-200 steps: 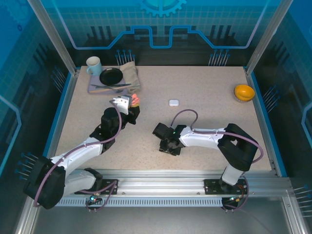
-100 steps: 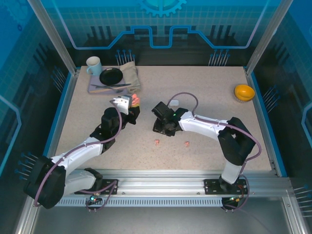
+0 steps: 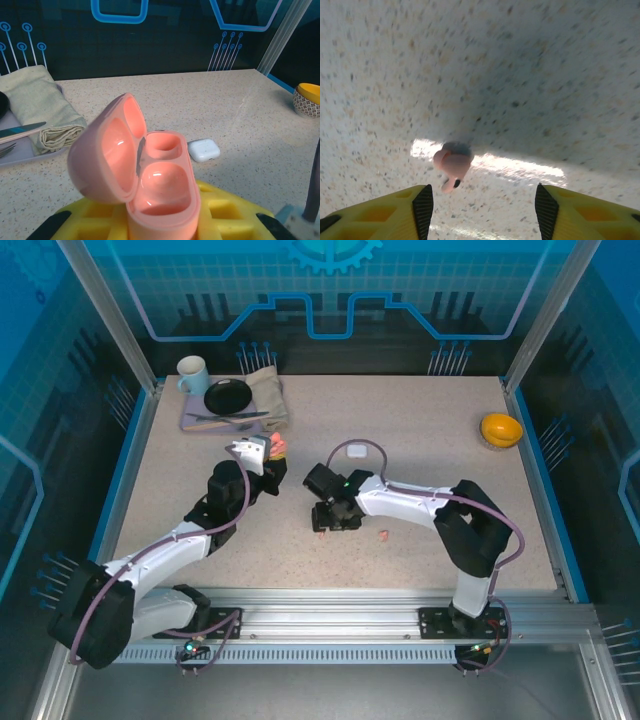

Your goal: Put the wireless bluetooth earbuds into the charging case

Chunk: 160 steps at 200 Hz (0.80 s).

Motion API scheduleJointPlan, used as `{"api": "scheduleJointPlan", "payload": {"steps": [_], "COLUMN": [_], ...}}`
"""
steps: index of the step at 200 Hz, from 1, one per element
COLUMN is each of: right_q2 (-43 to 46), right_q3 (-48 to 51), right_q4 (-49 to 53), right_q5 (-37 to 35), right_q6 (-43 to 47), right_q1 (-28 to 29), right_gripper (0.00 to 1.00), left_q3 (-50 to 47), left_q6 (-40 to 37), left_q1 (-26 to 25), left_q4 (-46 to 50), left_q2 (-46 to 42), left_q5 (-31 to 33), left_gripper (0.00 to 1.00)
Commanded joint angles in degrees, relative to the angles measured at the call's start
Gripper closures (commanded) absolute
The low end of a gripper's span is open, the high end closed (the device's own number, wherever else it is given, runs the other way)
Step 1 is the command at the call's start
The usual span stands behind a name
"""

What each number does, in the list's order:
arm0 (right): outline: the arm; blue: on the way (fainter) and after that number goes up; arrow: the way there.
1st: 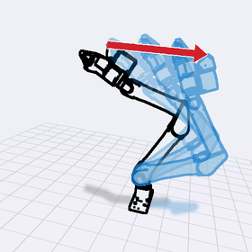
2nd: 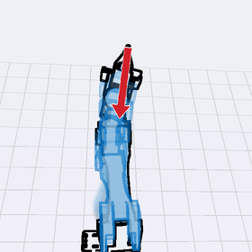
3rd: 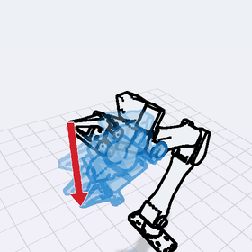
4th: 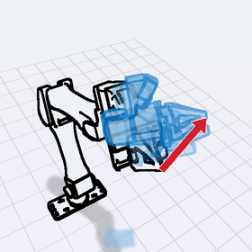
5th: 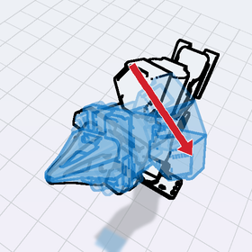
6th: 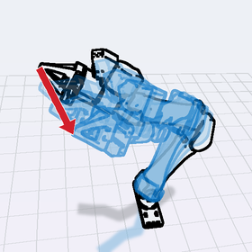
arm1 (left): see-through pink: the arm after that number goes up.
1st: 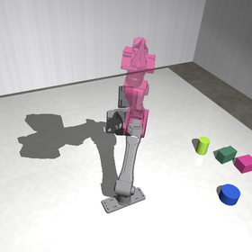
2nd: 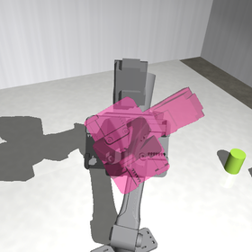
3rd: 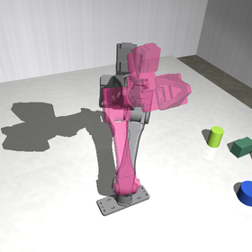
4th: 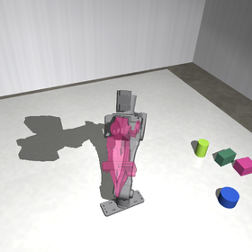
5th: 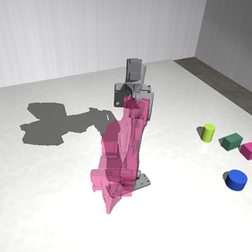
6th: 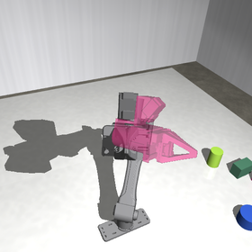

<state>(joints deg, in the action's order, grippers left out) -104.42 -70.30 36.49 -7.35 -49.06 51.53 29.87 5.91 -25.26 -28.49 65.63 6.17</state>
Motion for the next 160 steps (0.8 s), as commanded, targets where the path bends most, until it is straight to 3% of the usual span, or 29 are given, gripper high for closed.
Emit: {"api": "scheduleJointPlan", "payload": {"steps": [1, 69, 160], "right_q2": [-1.1, -4.1, -7.0], "right_q3": [0.2, 0.4, -1.0], "right_q4": [-0.3, -3.5, -3.6], "right_q5": [1.5, 4.4, 1.9], "right_q6": [-1.6, -8.0, -11.5], "right_q1": [1.3, 1.6, 1.6], "right_gripper": [0.43, 0.57, 0.63], "left_q3": [1.8, 1.2, 0.5], "left_q6": [-0.6, -0.7, -0.8], "left_q1": [0.5, 0.5, 0.5], "left_q4": [-0.1, -0.1, -1.0], "left_q2": [-1.5, -2.3, -2.0], "left_q5": [-0.6, -0.3, -0.2], "left_gripper": [1.0, 1.0, 1.0]}}
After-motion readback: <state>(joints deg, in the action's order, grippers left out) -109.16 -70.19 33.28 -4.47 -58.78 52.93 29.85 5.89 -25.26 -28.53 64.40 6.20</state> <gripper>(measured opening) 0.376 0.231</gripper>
